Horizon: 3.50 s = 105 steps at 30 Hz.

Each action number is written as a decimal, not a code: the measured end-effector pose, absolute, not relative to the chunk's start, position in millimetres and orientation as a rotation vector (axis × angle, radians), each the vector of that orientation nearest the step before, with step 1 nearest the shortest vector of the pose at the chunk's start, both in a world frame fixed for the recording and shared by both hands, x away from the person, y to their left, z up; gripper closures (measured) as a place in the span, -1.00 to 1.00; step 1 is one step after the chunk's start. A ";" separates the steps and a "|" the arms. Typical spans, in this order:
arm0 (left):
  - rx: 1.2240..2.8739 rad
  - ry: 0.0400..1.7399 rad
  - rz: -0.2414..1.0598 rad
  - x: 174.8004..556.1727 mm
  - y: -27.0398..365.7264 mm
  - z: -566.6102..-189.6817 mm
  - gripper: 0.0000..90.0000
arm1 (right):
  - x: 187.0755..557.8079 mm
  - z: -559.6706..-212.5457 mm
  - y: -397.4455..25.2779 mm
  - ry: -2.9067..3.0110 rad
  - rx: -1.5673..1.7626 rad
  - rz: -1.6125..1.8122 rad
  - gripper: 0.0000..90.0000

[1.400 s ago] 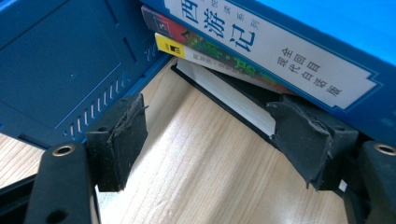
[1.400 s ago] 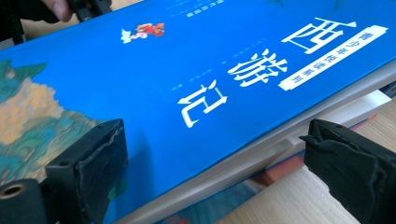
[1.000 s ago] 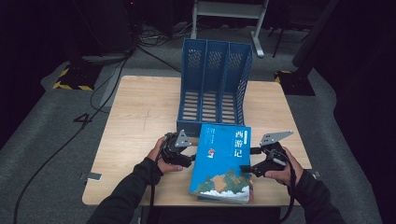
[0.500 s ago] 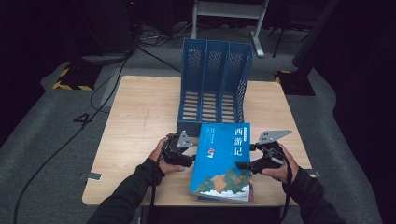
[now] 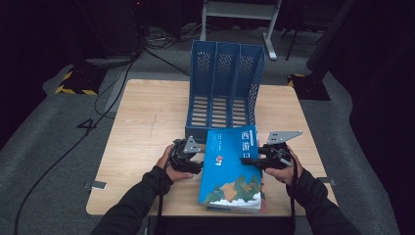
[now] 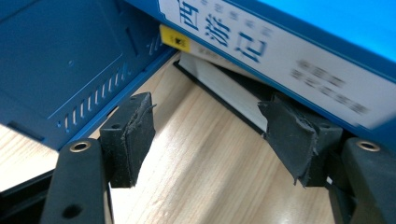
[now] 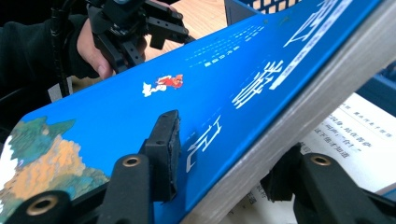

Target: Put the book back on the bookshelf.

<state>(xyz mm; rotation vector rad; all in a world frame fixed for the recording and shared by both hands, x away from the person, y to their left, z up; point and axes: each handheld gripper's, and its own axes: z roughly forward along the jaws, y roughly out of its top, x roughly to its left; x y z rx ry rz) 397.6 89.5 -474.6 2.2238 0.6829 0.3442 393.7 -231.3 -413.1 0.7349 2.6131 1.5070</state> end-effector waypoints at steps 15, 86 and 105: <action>2.107 0.748 0.447 404.4 102.0 -471.0 0.21 | 397.6 -407.2 -212.7 2.576 0.542 1.513 0.32; 1.743 0.354 0.509 407.6 72.1 -309.3 0.87 | 354.0 -350.1 -249.2 1.947 0.339 1.596 0.69; 1.701 0.352 0.528 367.1 81.1 -306.9 0.32 | 323.6 -349.0 -258.1 1.990 0.223 1.589 0.62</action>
